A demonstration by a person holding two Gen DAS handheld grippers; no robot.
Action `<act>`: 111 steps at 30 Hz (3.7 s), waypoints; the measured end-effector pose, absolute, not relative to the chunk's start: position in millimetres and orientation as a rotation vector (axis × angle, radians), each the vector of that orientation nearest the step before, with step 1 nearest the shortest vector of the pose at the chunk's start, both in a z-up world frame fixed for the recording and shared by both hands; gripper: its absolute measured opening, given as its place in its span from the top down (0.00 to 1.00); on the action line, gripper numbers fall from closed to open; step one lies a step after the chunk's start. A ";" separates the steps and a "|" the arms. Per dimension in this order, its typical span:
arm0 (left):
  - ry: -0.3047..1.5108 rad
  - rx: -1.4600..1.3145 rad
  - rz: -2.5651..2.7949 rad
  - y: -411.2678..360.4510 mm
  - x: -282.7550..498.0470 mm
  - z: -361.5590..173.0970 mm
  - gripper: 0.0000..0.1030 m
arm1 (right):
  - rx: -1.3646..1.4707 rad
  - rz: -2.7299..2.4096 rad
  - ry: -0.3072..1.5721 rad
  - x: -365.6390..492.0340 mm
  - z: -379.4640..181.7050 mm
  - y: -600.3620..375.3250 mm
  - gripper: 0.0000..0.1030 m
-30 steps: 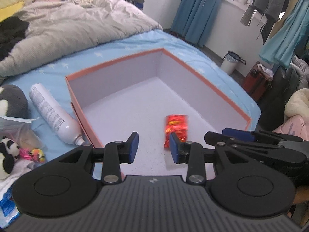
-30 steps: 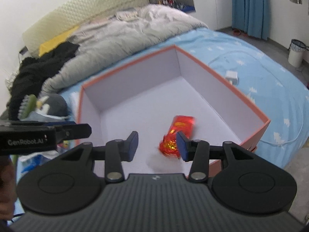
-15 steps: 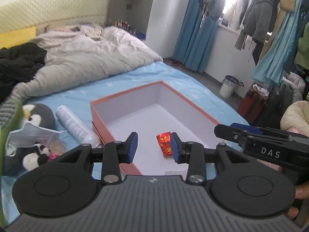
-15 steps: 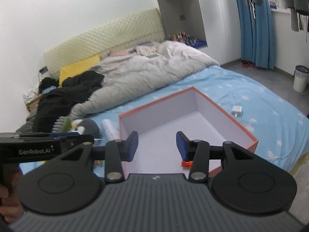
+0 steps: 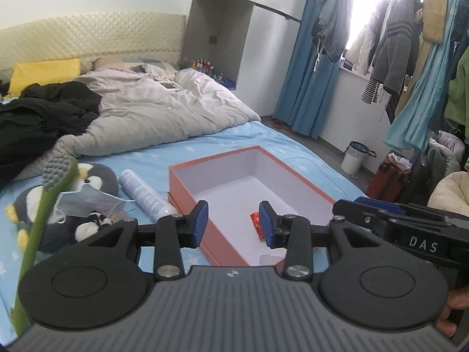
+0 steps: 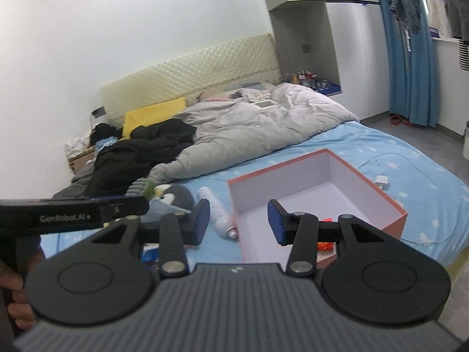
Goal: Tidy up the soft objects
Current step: 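Withdraw the right tool from the box back over the bed, then lower the left gripper onto the blue wet-wipe pack and close it, then lift the wipe pack with the left gripper while the right gripper reaches the white hair tie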
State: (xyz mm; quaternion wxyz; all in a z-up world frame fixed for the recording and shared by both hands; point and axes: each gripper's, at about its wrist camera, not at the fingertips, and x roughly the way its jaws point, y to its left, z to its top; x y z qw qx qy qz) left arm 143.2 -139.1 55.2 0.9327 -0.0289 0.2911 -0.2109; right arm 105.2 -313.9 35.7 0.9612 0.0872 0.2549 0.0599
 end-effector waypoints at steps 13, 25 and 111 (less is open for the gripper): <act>0.628 -0.069 -0.332 -96.2 77.2 38.8 0.57 | 0.145 0.235 0.553 69.3 19.0 -267.6 0.54; 0.702 -0.138 -0.247 -54.4 29.2 5.0 0.57 | 0.134 0.318 0.707 42.6 -31.1 -228.5 0.54; 0.932 -0.295 0.068 64.9 190.8 -178.7 0.88 | 0.153 0.382 1.111 233.6 -179.1 -143.2 0.91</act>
